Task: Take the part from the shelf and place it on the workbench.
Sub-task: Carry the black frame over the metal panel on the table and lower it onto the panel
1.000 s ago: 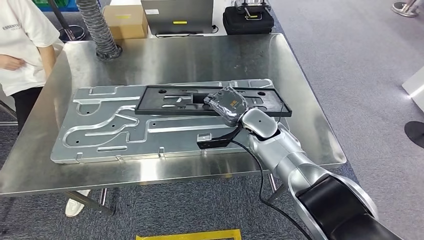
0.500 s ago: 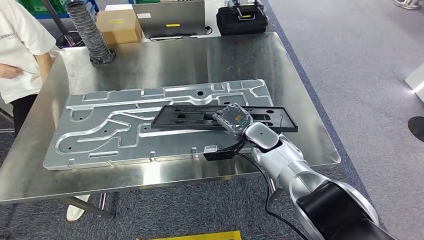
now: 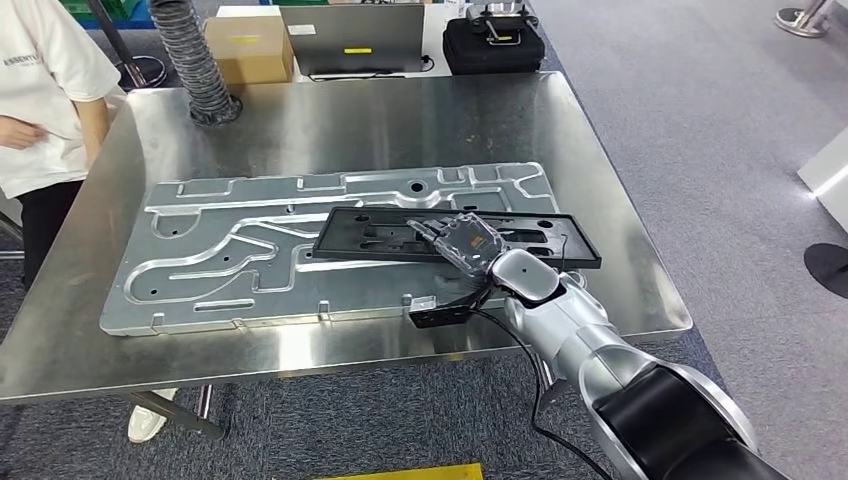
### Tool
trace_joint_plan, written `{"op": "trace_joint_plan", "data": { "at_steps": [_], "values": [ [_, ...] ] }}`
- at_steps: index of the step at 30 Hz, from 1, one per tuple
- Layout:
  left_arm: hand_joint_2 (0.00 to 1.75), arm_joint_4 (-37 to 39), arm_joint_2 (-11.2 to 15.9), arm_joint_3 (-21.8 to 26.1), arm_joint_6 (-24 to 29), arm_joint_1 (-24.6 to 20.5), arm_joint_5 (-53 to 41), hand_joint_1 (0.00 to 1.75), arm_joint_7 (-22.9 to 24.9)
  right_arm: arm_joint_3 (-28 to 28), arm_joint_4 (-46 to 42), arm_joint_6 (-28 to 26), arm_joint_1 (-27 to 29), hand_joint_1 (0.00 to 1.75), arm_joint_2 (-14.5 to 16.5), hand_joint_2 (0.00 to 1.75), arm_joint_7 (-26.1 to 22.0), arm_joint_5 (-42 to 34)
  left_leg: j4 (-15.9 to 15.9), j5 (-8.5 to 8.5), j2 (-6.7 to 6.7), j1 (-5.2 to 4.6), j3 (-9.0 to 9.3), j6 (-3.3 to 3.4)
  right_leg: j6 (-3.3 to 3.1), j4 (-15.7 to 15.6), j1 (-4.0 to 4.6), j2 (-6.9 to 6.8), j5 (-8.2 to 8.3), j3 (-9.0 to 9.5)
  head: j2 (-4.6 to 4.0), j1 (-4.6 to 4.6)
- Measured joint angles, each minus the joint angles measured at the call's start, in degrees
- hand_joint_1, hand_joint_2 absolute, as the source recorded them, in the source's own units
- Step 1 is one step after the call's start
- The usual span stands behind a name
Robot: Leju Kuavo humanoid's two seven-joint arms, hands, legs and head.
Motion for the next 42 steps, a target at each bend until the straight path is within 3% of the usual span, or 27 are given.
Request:
{"op": "trace_joint_plan", "data": {
  "at_steps": [2,3,5,8,9,12,13,14,15,16,18,19,22,24,27,28,29,30,32,34,36,38,40,42],
  "values": [
    [0.0,0.0,-0.14,0.0,0.13,-0.14,0.0,0.0,0.07,-0.91,-0.21,0.27,-0.21,0.0,0.04,0.0,-2.79,-3.84,0.05,-0.06,-0.02,-0.15,0.03,-0.25,-0.7,-8.41,0.26,-0.06,3.24,4.06,0.0,0.01],
    [0.0,0.0,-0.21,0.0,0.21,-0.2,0.0,0.0,0.15,-1.82,-0.42,0.81,-0.29,0.0,0.17,0.0,-4.91,-6.62,0.03,-0.06,0.0,-0.2,0.0,-0.48,-0.94,-10.96,0.45,-0.09,4.01,5.27,0.0,0.01],
    [0.0,0.0,-0.3,0.0,0.4,-0.27,0.01,0.0,0.41,-4.61,-1.04,2.87,-0.28,0.0,0.59,0.0,-10.19,-13.34,-0.1,0.0,0.03,-0.24,-0.05,-1.08,-1.18,-12.1,0.75,-0.11,4.24,5.71,0.0,0.01],
    [0.0,0.0,-0.27,0.0,0.6,-0.3,0.04,0.0,0.77,-9.53,-2.43,6.19,-0.33,0.0,1.6,0.0,-16.58,-21.23,0.88,-0.93,0.06,-0.34,-0.29,-1.96,-1.88,-12.87,0.28,-0.14,4.63,6.02,0.0,-0.01],
    [0.0,0.0,-0.25,0.0,0.63,-0.31,0.05,0.0,0.82,-10.73,-2.85,6.86,-0.42,0.0,1.97,0.0,-17.59,-22.46,2.9,-2.24,0.07,-0.32,-1.12,-2.22,-2.14,-13.16,0.07,-0.2,4.76,6.19,0.0,-0.01],
    [0.0,0.0,-0.26,0.0,0.68,-0.28,0.05,0.0,0.97,-13.28,-4.29,10.69,0.14,0.0,2.75,0.0,-19.33,-27.17,13.78,-7.36,0.1,-0.02,-6.01,-2.79,-2.49,-13.24,0.09,-0.37,4.76,6.32,0.0,-0.01],
    [0.0,0.0,-0.27,0.01,0.7,-0.23,0.04,0.0,1.04,-13.97,-5.53,13.27,0.9,0.0,2.87,0.0,-19.7,-30.6,15.87,-7.81,0.11,0.01,-6.99,-2.93,-2.5,-13.18,0.12,-0.4,4.71,6.33,0.0,-0.01],
    [0.0,0.0,-0.27,0.01,0.73,-0.18,0.05,0.0,1.11,-14.43,-7.6,16.31,1.78,0.0,2.92,0.0,-19.82,-35.42,15.85,-7.2,0.11,0.03,-6.99,-3.01,-2.49,-13.09,0.12,-0.4,4.66,6.33,0.0,-0.01],
    [0.0,0.0,-0.26,0.02,0.74,-0.15,0.08,0.0,1.16,-14.65,-10.25,19.01,2.79,0.0,2.9,0.0,-19.87,-40.84,13.35,-5.48,0.12,0.06,-5.78,-3.03,-2.41,-12.94,0.09,-0.36,4.56,6.35,0.0,-0.01],
    [0.0,0.0,-0.26,0.02,0.76,-0.16,0.15,0.0,1.18,-14.6,-13.46,20.91,3.66,0.0,2.76,0.0,-19.9,-46.59,9.31,-3.35,0.13,0.12,-3.82,-3.0,-2.24,-12.72,0.06,-0.29,4.4,6.35,0.0,-0.01],
    [0.0,0.0,-0.27,0.03,0.67,-0.22,0.37,0.0,1.15,-14.09,-20.22,22.15,5.1,0.0,1.86,0.0,-19.92,-56.46,2.29,-0.82,0.08,0.08,-0.32,-2.61,-1.74,-12.21,0.25,-0.2,4.07,6.16,0.0,-0.01],
    [0.0,0.01,-0.29,0.06,0.58,-0.17,0.51,0.0,1.09,-13.75,-24.19,21.79,5.98,0.0,0.98,0.0,-19.93,-60.4,0.79,-0.58,0.02,0.03,0.36,-2.27,-1.46,-12.03,0.38,-0.21,3.99,6.03,0.0,0.0],
    [0.0,0.02,-0.4,0.43,0.16,0.4,1.22,0.0,0.87,-13.62,-38.37,18.88,10.24,0.0,-2.25,0.0,-19.95,-67.85,0.44,-0.73,-0.09,-0.09,0.37,-1.12,-0.65,-11.88,0.46,-0.29,3.84,5.92,0.0,0.01],
    [0.0,0.02,-0.51,0.89,-0.14,0.67,2.1,0.0,0.6,-14.8,-48.37,14.6,13.63,0.0,-4.25,0.0,-19.96,-68.62,0.2,-0.64,-0.06,-0.03,0.48,-0.39,0.02,-9.94,0.24,-0.29,2.34,5.11,0.0,0.0],
    [0.0,0.02,-0.58,1.8,-0.49,0.74,3.54,0.0,-0.2,-19.19,-62.12,1.1,19.76,0.0,-7.08,0.0,-19.96,-61.18,0.09,-0.69,-0.04,-0.05,0.53,0.37,0.73,0.86,0.06,-0.28,-3.06,0.16,0.0,0.0],
    [0.0,0.02,-0.62,2.13,-0.63,0.84,3.87,0.0,-0.48,-21.14,-65.91,-3.47,22.26,0.0,-7.96,0.0,-19.93,-57.89,0.1,-0.74,-0.11,-0.08,0.56,0.47,0.8,3.96,0.04,-0.28,-4.06,-1.34,0.0,0.0],
    [0.0,0.02,-0.66,2.4,-0.76,1.01,4.1,0.0,-0.7,-23.36,-69.15,-7.23,25.04,0.0,-8.69,0.0,-19.89,-54.89,0.11,-0.8,-0.22,-0.13,0.6,0.52,0.78,5.11,0.03,-0.28,-3.99,-1.95,0.0,0.0],
    [0.0,0.02,-0.73,2.59,-0.88,1.19,4.19,0.0,-0.85,-25.7,-71.86,-9.82,27.65,0.0,-9.24,0.0,-19.86,-52.78,0.11,-0.85,-0.32,-0.18,0.66,0.54,0.64,3.69,0.05,-0.28,-2.8,-1.36,0.0,0.0],
    [0.0,0.02,-0.97,2.77,-1.14,1.39,4.2,0.0,-1.03,-31.05,-76.56,-13.3,32.48,0.0,-10.25,0.0,-19.79,-49.82,0.11,-0.91,-0.4,-0.34,0.8,0.47,-0.04,-4.71,0.24,-0.33,1.1,2.64,0.0,0.0],
    [0.0,0.03,-1.27,2.88,-1.44,1.4,4.15,0.0,-0.97,-36.82,-79.76,-15.74,37.46,0.0,-11.31,0.0,-19.64,-47.66,0.09,-0.9,-0.5,-0.52,0.96,0.24,-0.63,-11.34,0.65,-0.5,3.58,5.94,0.0,0.0],
    [0.0,0.04,-1.42,3.08,-1.7,1.51,4.04,0.0,-0.76,-43.82,-81.29,-16.85,43.87,0.0,-12.11,0.0,-19.64,-47.22,-0.04,-0.83,-0.75,-0.48,1.08,-0.16,-0.84,-12.51,1.0,-0.67,4.0,6.62,0.0,0.0],
    [0.0,0.04,-1.44,3.35,-1.85,1.81,3.88,0.0,-0.67,-50.84,-82.03,-16.84,49.42,0.0,-12.44,0.0,-19.82,-48.22,0.15,-1.3,-0.72,-0.55,0.96,-0.74,-1.25,-13.12,0.69,-0.78,4.35,6.7,0.0,0.02],
    [0.0,0.04,-1.45,3.58,-1.9,1.95,3.76,0.0,-0.64,-55.13,-82.56,-16.79,52.42,0.0,-12.47,0.0,-19.86,-48.64,3.23,-4.29,-0.36,-0.69,-0.04,-1.25,-1.78,-13.73,0.19,-0.74,4.97,6.5,0.0,0.0],
    [0.0,0.04,-1.46,3.69,-1.95,1.73,3.66,0.0,-0.56,-57.71,-82.79,-16.57,55.02,0.0,-12.37,0.0,-19.75,-48.38,10.37,-9.27,-0.08,-0.54,-2.29,-1.5,-1.98,-13.79,0.12,-0.72,5.44,6.02,0.0,-0.01]
  ]
}}
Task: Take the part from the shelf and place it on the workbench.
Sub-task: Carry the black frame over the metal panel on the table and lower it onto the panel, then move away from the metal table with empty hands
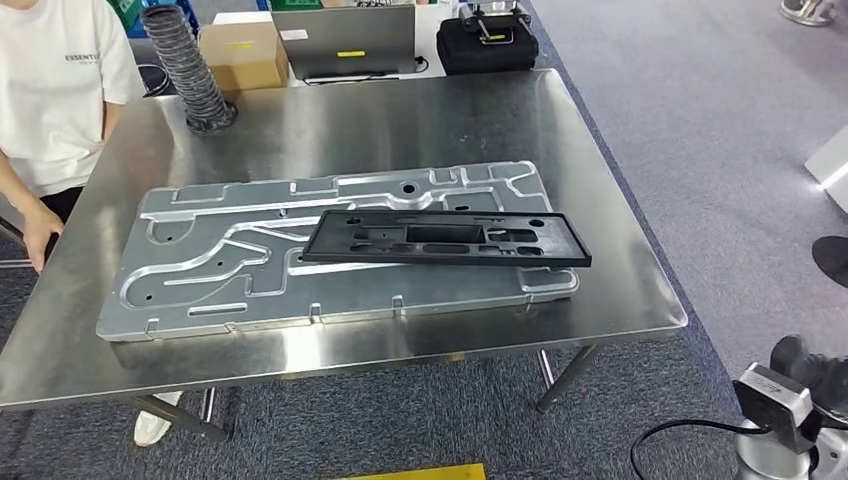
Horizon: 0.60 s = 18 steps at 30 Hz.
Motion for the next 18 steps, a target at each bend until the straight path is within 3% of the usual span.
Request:
{"op": "trace_joint_plan", "data": {
  "at_steps": [2,3,6,7,8,11,12,13,16,17,18],
  "values": [
    [0.0,0.0,-0.01,0.01,-0.05,-0.12,-0.21,0.0,0.06,-3.08,0.66,0.94,2.66,0.0,0.96,0.0,0.07,0.87,5.12,-2.69,0.09,0.09,-1.0,-0.16,0.09,0.11,0.0,-0.18,0.5,-0.71,0.0,0.0],
    [0.0,0.0,-0.01,0.01,-0.1,-0.06,-0.36,0.0,0.06,-4.91,1.34,1.62,3.69,0.0,1.83,0.0,0.04,1.39,4.49,-2.39,0.12,0.1,0.1,-0.19,0.2,0.2,-0.02,-0.25,0.8,-1.14,0.0,0.0],
    [0.0,0.0,0.0,0.01,-0.22,-0.07,-0.8,0.0,-0.04,-10.29,4.26,3.58,5.76,0.0,4.71,0.0,-0.09,3.16,-7.31,1.31,0.09,0.04,8.27,0.12,0.78,0.86,-0.02,-0.27,1.69,-2.37,0.0,-0.01],
    [0.0,0.0,0.0,0.01,-0.25,-0.17,-0.93,0.0,-0.13,-11.86,5.58,4.22,6.08,0.0,5.49,0.0,-0.11,3.9,-10.36,2.04,0.06,-0.04,10.14,0.38,1.08,1.05,0.01,-0.26,1.96,-2.56,0.0,-0.01],
    [0.0,0.0,0.0,0.0,-0.26,-0.23,-1.07,0.0,-0.2,-13.37,7.23,4.77,6.16,0.0,6.15,0.0,-0.12,4.84,-11.85,2.34,0.02,-0.17,11.0,0.68,1.41,1.17,0.06,-0.24,2.27,-2.63,0.0,0.0],
    [0.0,0.0,-0.04,-0.02,-0.26,-0.26,-1.34,0.0,-0.29,-17.96,14.35,5.27,5.8,0.0,7.46,0.0,-0.12,7.48,-12.13,3.59,0.1,-0.39,10.49,1.75,2.46,0.91,-0.17,-0.1,3.15,-2.66,0.0,0.01],
    [0.0,0.0,-0.07,-0.02,-0.25,-0.29,-1.44,0.0,-0.29,-19.38,17.02,5.16,5.69,0.0,7.66,0.0,-0.12,7.93,-12.27,4.22,0.18,-0.33,10.07,2.14,2.77,1.47,-0.3,0.0,2.26,-2.97,0.0,0.01],
    [0.0,0.0,-0.1,-0.03,-0.25,-0.31,-1.58,0.0,-0.3,-20.63,19.49,4.98,5.61,0.0,7.76,0.0,-0.12,8.24,-12.41,4.91,0.27,-0.22,9.47,2.47,3.06,3.06,-0.4,0.09,0.3,-3.6,0.0,0.01],
    [0.0,0.0,-0.09,-0.07,-0.24,-0.28,-2.06,0.0,-0.27,-22.94,25.51,3.96,5.36,0.0,7.97,0.0,-0.13,8.79,-12.31,6.66,0.5,-0.34,7.16,2.91,3.77,13.51,-0.66,0.16,-8.18,-6.3,0.0,0.01],
    [0.0,0.0,-0.08,-0.07,-0.21,-0.25,-2.21,0.0,-0.15,-23.46,27.76,3.72,5.24,0.0,8.03,0.0,-0.13,8.94,-12.19,7.22,0.57,-0.41,6.33,2.9,3.91,16.33,-0.69,0.16,-9.3,-6.45,0.0,0.01],
    [0.0,0.0,-0.08,-0.08,-0.16,-0.22,-2.34,0.0,0.03,-24.03,30.29,3.67,5.1,0.0,8.06,0.0,-0.13,9.29,-12.03,7.75,0.6,-0.48,5.49,2.83,3.93,17.24,-0.69,0.17,-9.09,-5.62,0.0,0.01]
  ]
}}
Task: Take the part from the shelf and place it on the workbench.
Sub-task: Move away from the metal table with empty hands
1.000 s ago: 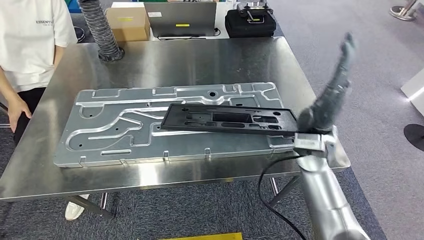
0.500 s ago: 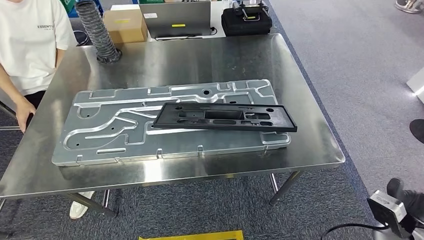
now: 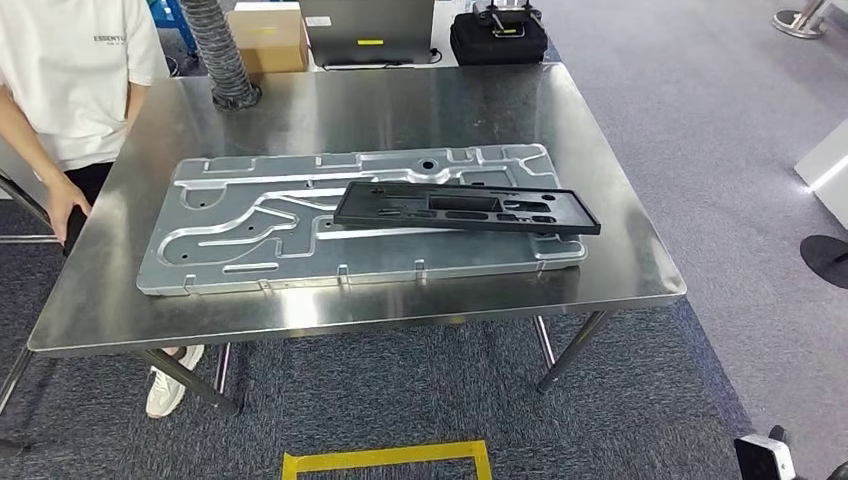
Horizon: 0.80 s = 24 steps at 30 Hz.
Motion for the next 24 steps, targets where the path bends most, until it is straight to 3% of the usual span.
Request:
{"op": "trace_joint_plan", "data": {
  "at_steps": [1,2,4,6,8,9,11,13,14,16,18,20,22,24],
  "values": [
    [0.0,0.0,-0.01,-0.01,0.07,0.04,-0.14,0.0,0.28,-0.7,2.76,0.17,-0.23,0.0,0.0,0.0,0.0,0.59,0.2,0.47,0.0,-0.04,-0.8,-0.09,-0.12,-1.3,0.01,0.0,1.13,1.9,0.0,-0.01],
    [0.0,0.0,-0.02,-0.02,0.16,0.08,-0.26,0.0,0.62,-1.61,5.79,0.45,-0.53,0.0,-0.02,0.0,0.01,1.39,0.41,0.9,-0.01,-0.06,-1.54,-0.21,-0.38,-4.68,0.05,0.0,2.43,4.85,0.0,-0.01],
    [0.0,0.0,-0.06,-0.04,0.29,0.15,-0.56,0.0,1.15,-3.31,11.32,0.79,-1.3,0.0,-0.05,0.0,0.01,2.73,0.75,1.66,-0.01,-0.13,-2.53,-0.64,-1.14,-13.24,0.32,0.02,3.02,11.03,0.0,-0.02],
    [0.0,0.0,-0.11,-0.05,0.34,0.14,-0.81,0.0,1.36,-4.35,16.74,0.15,-1.94,0.0,-0.14,0.0,0.12,4.21,0.79,2.44,0.04,-0.09,-2.79,-1.28,-1.86,-17.64,0.8,0.07,2.52,13.66,0.0,-0.03],
    [0.0,0.0,-0.11,-0.07,0.35,0.16,-1.03,0.0,1.38,-4.9,23.2,-1.32,-2.67,0.0,-0.46,0.0,0.63,6.88,0.66,3.14,0.08,0.04,-2.91,-2.01,-2.57,-18.19,0.99,0.06,3.3,13.35,-0.01,-0.01],
    [0.0,0.0,-0.1,-0.08,0.35,0.22,-1.16,0.0,1.37,-5.08,26.47,-2.05,-3.15,0.0,-0.62,0.0,1.14,8.43,1.06,2.65,0.06,0.13,-3.25,-2.35,-2.97,-18.4,0.92,-0.04,3.85,12.95,-0.01,-0.02],
    [0.0,0.0,-0.05,-0.13,0.33,0.38,-1.52,0.0,1.34,-5.17,32.18,-3.2,-3.93,0.0,-0.68,0.0,2.88,11.51,4.53,-1.43,-0.02,0.24,-4.63,-2.87,-3.7,-18.71,0.63,-0.22,5.23,11.59,-0.01,-0.02],
    [0.0,0.0,-0.04,-0.33,0.26,0.46,-2.0,0.0,1.3,-5.13,37.45,-3.65,-4.51,0.0,-0.66,0.0,5.62,14.36,11.93,-7.47,-0.06,0.37,-6.53,-3.22,-4.0,-18.58,0.69,-0.34,6.57,9.73,-0.01,-0.02],
    [0.0,0.0,-0.04,-0.46,0.21,0.47,-2.25,0.0,1.27,-5.1,39.79,-3.68,-4.71,0.0,-0.66,0.0,7.04,15.5,15.27,-9.21,-0.06,0.39,-7.1,-3.34,-4.02,-18.47,0.72,-0.4,7.18,8.86,-0.01,-0.02],
    [0.0,0.0,-0.04,-0.64,0.15,0.49,-2.52,0.0,1.24,-5.05,42.22,-3.63,-4.94,0.0,-0.66,0.0,8.62,16.63,18.57,-10.11,-0.06,0.4,-7.41,-3.43,-4.02,-18.3,0.78,-0.48,7.88,7.8,0.0,-0.03],
    [0.0,0.0,-0.02,-0.67,0.15,0.5,-2.55,0.0,1.22,-5.02,42.77,-3.63,-4.97,0.0,-0.66,0.0,8.95,16.9,18.85,-9.89,-0.05,0.4,-7.27,-3.44,-4.01,-18.24,0.78,-0.49,8.03,7.54,0.0,-0.02],
    [0.0,0.0,0.05,-0.83,0.15,0.52,-2.64,0.0,1.2,-4.92,44.11,-3.63,-5.09,0.0,-0.56,0.0,9.57,17.45,17.82,-8.16,-0.05,0.39,-5.78,-3.41,-3.95,-18.0,0.8,-0.51,8.5,6.68,0.0,-0.02],
    [0.0,0.0,0.3,-1.25,0.09,0.35,-3.02,0.0,0.98,-4.2,47.91,-3.09,-5.59,0.0,-0.08,0.0,12.13,19.48,7.59,-6.44,-0.05,0.18,2.12,-2.89,-3.42,-17.02,0.93,-0.49,9.94,4.62,0.0,-0.02],
    [0.0,0.0,0.51,-1.62,-0.04,0.18,-3.47,0.0,0.64,-3.29,51.33,-2.1,-6.12,0.0,0.49,0.0,15.31,21.73,-1.47,-6.15,-0.05,-0.09,8.32,-2.0,-2.64,-16.39,0.99,-0.5,11.54,3.26,0.01,-0.02]
  ]
}}
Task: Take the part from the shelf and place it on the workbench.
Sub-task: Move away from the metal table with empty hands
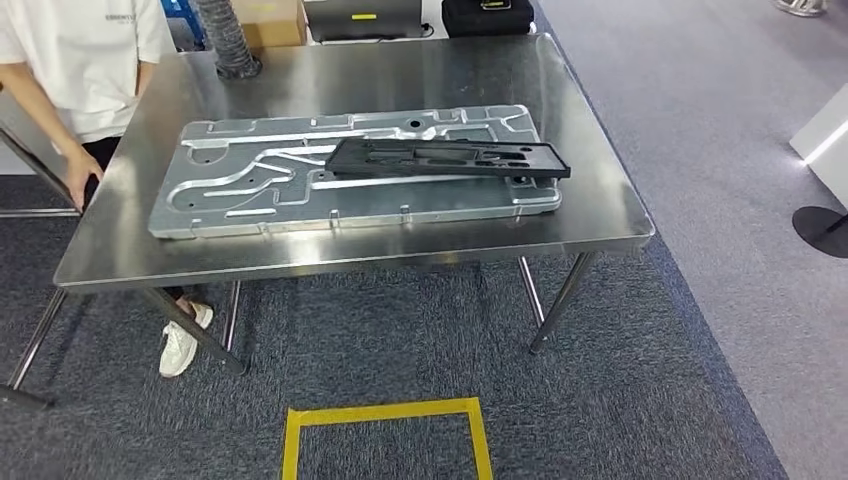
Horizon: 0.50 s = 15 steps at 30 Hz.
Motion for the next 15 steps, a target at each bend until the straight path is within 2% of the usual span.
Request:
{"op": "trace_joint_plan", "data": {
  "at_steps": [1,2,3,4,6,7,8,9,10,11,12,13,14,15],
  "values": [
    [0.0,0.02,-0.02,-0.11,-0.07,0.05,-0.14,0.0,-0.1,0.31,0.82,0.55,-0.11,0.0,0.22,0.0,1.27,0.71,0.02,0.36,0.07,0.05,-0.42,0.43,0.33,-0.1,-0.05,0.03,0.45,-0.08,0.0,0.01],
    [0.0,0.03,-0.04,-0.23,-0.15,0.1,-0.29,0.0,-0.2,0.65,1.56,1.14,-0.21,0.0,0.55,0.0,2.47,1.46,-0.02,0.93,0.19,0.12,-0.86,0.85,0.65,0.09,-0.14,0.14,0.14,-0.35,0.0,0.01],
    [0.0,0.05,-0.07,-0.37,-0.2,0.15,-0.43,0.0,-0.3,0.98,2.18,1.7,-0.26,0.0,0.95,0.0,3.47,2.18,-0.06,1.62,0.34,0.22,-1.46,1.28,0.97,0.99,-0.24,0.27,-1.3,-0.79,0.0,0.01],
    [0.0,0.07,-0.1,-0.5,-0.25,0.17,-0.56,0.0,-0.41,1.42,2.78,2.36,-0.29,0.0,1.37,0.0,4.45,3.07,-0.12,2.36,0.47,0.34,-2.18,1.62,1.24,2.71,-0.35,0.4,-3.68,-1.43,-0.01,0.01],
    [0.0,0.07,-0.11,-0.87,-0.35,0.17,-0.86,0.0,-0.69,2.65,3.7,4.32,-0.44,0.0,2.26,0.0,6.31,5.09,-0.05,3.78,0.6,0.34,-3.93,1.91,1.74,9.7,-0.63,0.47,-10.08,-2.98,-0.01,0.01],
    [0.0,0.07,-0.11,-1.03,-0.41,0.17,-1.03,0.0,-0.8,3.32,4.17,5.82,-0.58,0.0,2.64,0.0,7.56,5.93,0.01,4.45,0.63,0.33,-4.81,1.87,1.95,13.39,-0.76,0.47,-11.96,-3.48,-0.01,0.01],
    [0.0,0.07,-0.11,-1.17,-0.5,0.17,-1.18,0.0,-0.9,3.83,4.6,7.73,-0.77,0.0,3.0,0.0,8.99,6.38,0.15,5.16,0.66,0.33,-5.81,1.76,2.11,16.28,-0.88,0.47,-12.46,-3.46,-0.01,0.0],
    [0.0,0.07,-0.11,-1.24,-0.61,0.16,-1.31,0.0,-0.96,4.12,4.98,10.08,-0.95,0.0,3.31,0.0,10.73,6.35,0.35,5.78,0.68,0.33,-6.75,1.62,2.19,17.1,-0.99,0.47,-11.41,-2.54,-0.01,0.0],
    [0.0,0.07,-0.11,-1.28,-0.71,0.15,-1.43,0.0,-1.01,4.25,5.25,12.49,-1.1,0.0,3.49,0.0,12.5,6.07,0.61,6.32,0.69,0.35,-7.66,1.46,2.18,15.98,-1.07,0.47,-9.75,-0.76,-0.01,0.0],
    [0.0,0.07,-0.11,-1.33,-0.81,0.14,-1.53,0.0,-1.03,4.29,5.47,15.04,-1.29,0.0,3.65,0.0,14.37,5.66,0.97,6.83,0.67,0.37,-8.57,1.25,2.08,12.75,-1.12,0.47,-8.29,2.16,-0.01,-0.01],
    [0.0,0.07,-0.11,-1.4,-0.87,0.13,-1.6,0.0,-1.04,4.3,5.62,17.68,-1.5,0.0,3.7,0.0,16.33,5.16,1.37,7.23,0.64,0.34,-9.31,1.01,1.87,8.17,-1.08,0.5,-8.0,5.65,-0.01,-0.01],
    [0.0,0.07,-0.11,-1.51,-0.92,0.11,-1.71,0.0,-1.04,4.3,5.72,20.15,-1.71,0.0,3.72,0.0,18.08,4.72,1.73,7.59,0.63,0.3,-9.89,0.71,1.57,3.63,-0.97,0.55,-8.49,8.75,-0.01,-0.01],
    [0.0,0.07,-0.1,-1.63,-0.94,0.08,-1.83,0.0,-1.04,4.29,5.8,22.65,-1.91,0.0,3.72,0.0,19.82,4.38,1.98,7.98,0.65,0.27,-10.27,0.36,1.24,0.11,-0.8,0.6,-9.23,11.0,-0.01,-0.01],
    [0.0,0.07,-0.1,-1.74,-0.95,0.03,-1.93,0.0,-1.01,4.29,5.86,24.96,-2.05,0.0,3.72,0.0,21.44,4.17,2.09,8.4,0.68,0.28,-10.5,-0.01,0.87,-1.74,-0.58,0.64,-9.87,11.96,-0.01,-0.01]
  ]
}}
